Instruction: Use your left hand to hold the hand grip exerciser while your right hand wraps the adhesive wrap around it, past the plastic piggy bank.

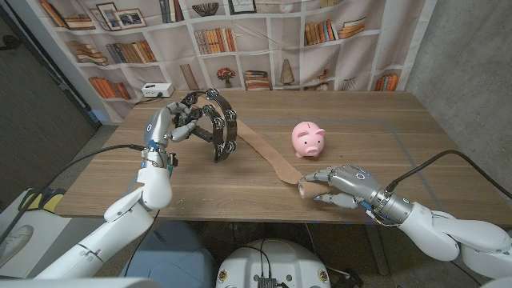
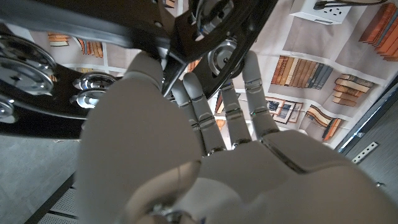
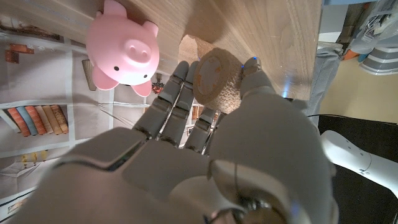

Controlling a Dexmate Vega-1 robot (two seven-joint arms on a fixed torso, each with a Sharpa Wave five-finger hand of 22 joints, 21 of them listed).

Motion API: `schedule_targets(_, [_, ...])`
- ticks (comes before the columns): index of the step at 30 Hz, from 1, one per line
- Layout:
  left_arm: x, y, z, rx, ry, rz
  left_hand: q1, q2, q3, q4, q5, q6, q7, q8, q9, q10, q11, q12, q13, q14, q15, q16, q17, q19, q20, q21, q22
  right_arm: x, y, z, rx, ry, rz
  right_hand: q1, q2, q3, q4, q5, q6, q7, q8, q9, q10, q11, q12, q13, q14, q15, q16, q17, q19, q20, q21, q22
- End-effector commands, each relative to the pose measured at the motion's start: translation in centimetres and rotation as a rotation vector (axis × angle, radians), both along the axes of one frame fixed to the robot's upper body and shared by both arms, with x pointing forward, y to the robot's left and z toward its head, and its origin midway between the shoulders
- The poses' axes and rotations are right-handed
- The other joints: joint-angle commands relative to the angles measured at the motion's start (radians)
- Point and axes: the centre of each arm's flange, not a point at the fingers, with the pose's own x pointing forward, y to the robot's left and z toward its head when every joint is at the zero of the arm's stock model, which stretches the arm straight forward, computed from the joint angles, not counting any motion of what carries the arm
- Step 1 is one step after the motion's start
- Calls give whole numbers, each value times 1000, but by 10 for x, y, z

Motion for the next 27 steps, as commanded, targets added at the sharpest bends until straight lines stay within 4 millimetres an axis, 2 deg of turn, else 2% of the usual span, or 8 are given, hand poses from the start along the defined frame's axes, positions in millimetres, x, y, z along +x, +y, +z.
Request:
schedule_targets(1, [10, -14, 10, -40, -41, -26, 79, 88, 51, 3, 87, 3, -14, 1, 4, 9, -15, 0, 5, 247, -250, 313, 271, 42, -85, 4, 2, -7, 11, 26, 17, 27, 24, 25, 34, 24, 14, 5, 16, -3, 1, 2, 26, -18, 2, 39, -2, -175, -13, -1, 0, -102, 11, 7])
schedule_targets(7, [14, -23, 10, -68, -56, -23, 69, 86, 51, 6, 87, 9, -28, 2, 0, 14, -31, 0, 0, 248, -263, 308, 271, 52, -102, 2, 3, -8, 16, 34, 0, 35, 15, 25, 27, 25, 14, 4, 12, -1, -4, 2, 21, -16, -6, 44, -27, -175, -37, -4, -16, -90, 17, 11])
schedule_targets(27, [28, -58, 16, -144, -101, -35, 54, 77, 60, 3, 92, 14, -46, 6, -5, 27, -47, 1, -8, 263, -281, 298, 280, 70, -125, -3, 7, -9, 35, 48, 62, 63, 93, 19, 25, 22, 19, 3, 1, 8, -13, 2, 14, -17, -19, 45, -42, -175, -52, 2, -21, -90, 30, 14])
